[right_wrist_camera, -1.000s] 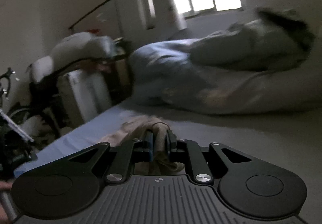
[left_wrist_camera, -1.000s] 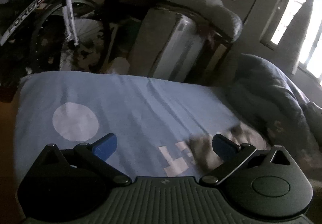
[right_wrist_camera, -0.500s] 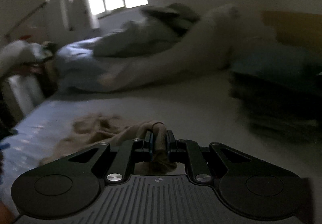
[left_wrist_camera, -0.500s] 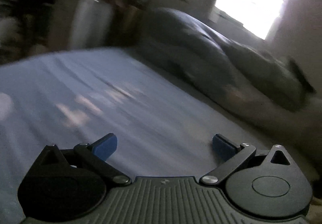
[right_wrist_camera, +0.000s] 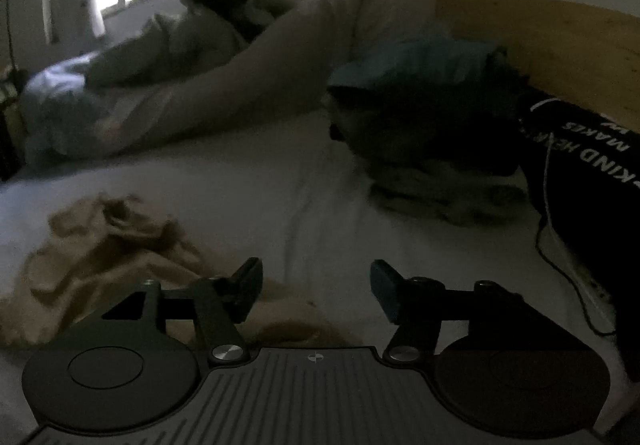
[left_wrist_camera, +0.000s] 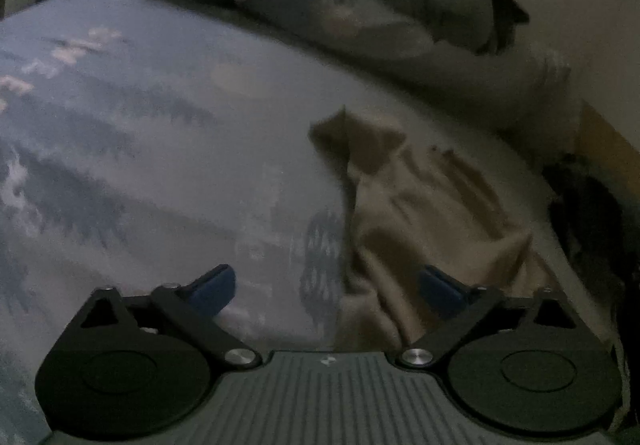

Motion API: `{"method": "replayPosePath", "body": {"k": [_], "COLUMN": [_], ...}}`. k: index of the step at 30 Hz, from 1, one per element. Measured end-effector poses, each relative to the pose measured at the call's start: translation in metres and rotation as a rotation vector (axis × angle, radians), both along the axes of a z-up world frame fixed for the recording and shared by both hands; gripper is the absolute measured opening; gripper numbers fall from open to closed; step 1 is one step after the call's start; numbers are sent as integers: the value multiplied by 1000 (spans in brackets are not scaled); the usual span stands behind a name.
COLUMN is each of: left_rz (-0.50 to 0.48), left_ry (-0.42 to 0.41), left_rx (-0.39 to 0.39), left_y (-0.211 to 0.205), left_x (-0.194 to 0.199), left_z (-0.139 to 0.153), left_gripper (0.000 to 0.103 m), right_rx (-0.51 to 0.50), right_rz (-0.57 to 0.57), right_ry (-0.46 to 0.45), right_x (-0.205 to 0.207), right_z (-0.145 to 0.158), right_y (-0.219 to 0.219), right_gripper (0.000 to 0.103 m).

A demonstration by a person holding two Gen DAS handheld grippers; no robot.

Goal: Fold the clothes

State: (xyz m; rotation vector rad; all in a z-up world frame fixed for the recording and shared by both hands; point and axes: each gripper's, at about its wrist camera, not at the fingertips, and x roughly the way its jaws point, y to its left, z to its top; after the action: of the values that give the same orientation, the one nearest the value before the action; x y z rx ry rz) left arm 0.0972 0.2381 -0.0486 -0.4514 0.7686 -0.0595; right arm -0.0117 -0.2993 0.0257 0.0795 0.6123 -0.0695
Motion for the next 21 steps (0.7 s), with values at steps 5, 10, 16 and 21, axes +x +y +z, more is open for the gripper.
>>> {"method": "replayPosePath", "body": {"k": [5, 10, 16, 21], "left_rz": [-126, -261, -528, -635], "left_ry": [24, -73, -137, -56], "left_rx": [-22, -43, -54, 42], "left_y": [-12, -39, -104, -160], "left_x": [-5, -11, -39, -75], "left_z": [-8, 7, 29, 10], "left_gripper": [59, 19, 11, 11], "right_rx": [40, 63, 68, 109], "right_rz": [45, 90, 191, 295], "right_ry": [-13, -28, -45, -28], "right_x": [-2, 5, 11, 33], "right_z": [8, 27, 50, 51], "right_y": [14, 31, 47, 84], "right_gripper": [67, 67, 70, 76]}}
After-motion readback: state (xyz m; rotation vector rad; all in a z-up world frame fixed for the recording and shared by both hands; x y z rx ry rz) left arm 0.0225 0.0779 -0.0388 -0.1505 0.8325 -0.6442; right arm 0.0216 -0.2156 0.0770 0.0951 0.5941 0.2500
